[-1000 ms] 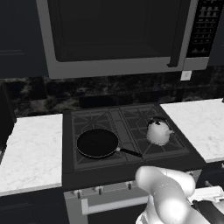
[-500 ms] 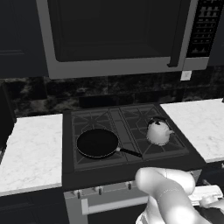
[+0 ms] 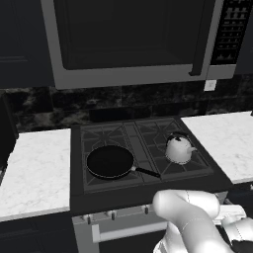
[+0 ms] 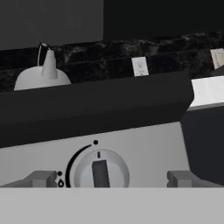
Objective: Pick the kettle from the counter and place it on a stove burner. Then turn the burner on.
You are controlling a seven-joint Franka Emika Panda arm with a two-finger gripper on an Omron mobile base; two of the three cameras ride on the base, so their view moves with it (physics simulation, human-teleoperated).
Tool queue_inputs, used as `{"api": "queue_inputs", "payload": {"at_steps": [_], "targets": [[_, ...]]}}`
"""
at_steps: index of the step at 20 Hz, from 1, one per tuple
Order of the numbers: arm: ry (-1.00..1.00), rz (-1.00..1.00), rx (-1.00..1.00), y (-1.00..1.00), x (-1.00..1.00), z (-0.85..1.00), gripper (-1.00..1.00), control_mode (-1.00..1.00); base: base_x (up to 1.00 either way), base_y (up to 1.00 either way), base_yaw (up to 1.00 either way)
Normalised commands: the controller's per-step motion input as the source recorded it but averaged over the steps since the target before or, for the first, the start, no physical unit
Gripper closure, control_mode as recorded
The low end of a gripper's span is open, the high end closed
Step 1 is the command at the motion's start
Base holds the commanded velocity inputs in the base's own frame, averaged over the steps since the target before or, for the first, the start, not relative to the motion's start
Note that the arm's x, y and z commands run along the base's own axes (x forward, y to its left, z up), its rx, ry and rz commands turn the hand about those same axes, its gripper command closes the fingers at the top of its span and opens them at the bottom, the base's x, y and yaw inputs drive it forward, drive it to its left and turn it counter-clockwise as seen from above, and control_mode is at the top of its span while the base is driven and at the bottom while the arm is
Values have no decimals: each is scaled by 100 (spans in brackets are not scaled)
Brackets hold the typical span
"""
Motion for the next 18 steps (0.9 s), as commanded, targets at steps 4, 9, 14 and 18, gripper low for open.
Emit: {"api": "queue_inputs", "payload": {"at_steps": [4, 9, 14, 18], "targets": [[0, 0, 0, 0, 13, -10, -100, -100, 0, 0, 0], [0, 0, 0, 0, 14, -9, -100, -100, 0, 0, 0], [0, 0, 0, 0, 17, -16, -100, -100, 0, 0, 0], [0, 0, 0, 0, 18, -7, -100, -100, 0, 0, 0]]}}
